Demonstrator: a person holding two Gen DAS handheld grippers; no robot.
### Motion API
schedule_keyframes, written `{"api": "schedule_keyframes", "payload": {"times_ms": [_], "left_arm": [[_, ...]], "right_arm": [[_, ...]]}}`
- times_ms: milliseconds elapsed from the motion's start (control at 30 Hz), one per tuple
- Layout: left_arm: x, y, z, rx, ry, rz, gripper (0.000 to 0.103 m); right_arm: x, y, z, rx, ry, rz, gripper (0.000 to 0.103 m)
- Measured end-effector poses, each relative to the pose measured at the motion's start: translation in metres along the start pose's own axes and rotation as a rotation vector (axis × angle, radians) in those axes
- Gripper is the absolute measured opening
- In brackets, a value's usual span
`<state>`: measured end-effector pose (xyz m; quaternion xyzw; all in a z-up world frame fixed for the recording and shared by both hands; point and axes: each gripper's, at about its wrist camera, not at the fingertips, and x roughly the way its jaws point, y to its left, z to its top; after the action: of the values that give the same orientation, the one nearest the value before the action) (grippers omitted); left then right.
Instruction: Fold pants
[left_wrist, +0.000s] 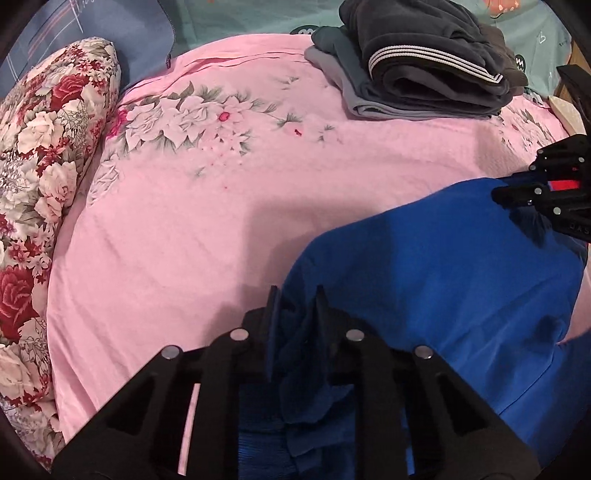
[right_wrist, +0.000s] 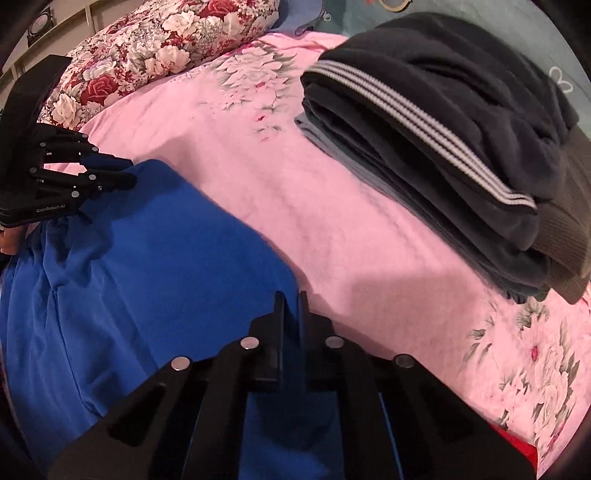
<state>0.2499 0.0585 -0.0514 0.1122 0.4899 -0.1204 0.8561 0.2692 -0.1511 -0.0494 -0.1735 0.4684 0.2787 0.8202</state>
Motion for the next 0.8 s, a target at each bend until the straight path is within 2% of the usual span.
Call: {"api": "schedule_keyframes", "payload": {"times_ms": [133,367,533,600,800], "left_arm": [[-0.018,-0.003,-0.001,0.001,-0.036,0.002,0.010],[-0.080,-0.010,-0.013,0.016,-0.127,-0.009,0.010],[-0.141,-0.019,-0.052,0.060,-0.191,-0.031,0.009],[-0.160,-0.025,-0.077,0.085,-0.199,-0.043,0.009],[-0.159,-0.038,-0.150,0.078,-0.099,-0.099,0.009]], "right_arm": [[-0.026,0.008,0.007,0.012,-0.076,-0.022,0.004],[-0.111,0.044,-0.002,-0.015,-0.226,-0.061,0.004],[-0.177,0.098,-0.045,-0.077,-0.307,-0.071,0.004],[-0.192,0.125,-0.071,-0.086,-0.313,-0.034,0.004],[-0.183,0.191,-0.138,-0.072,-0.244,0.055,0.003]]}}
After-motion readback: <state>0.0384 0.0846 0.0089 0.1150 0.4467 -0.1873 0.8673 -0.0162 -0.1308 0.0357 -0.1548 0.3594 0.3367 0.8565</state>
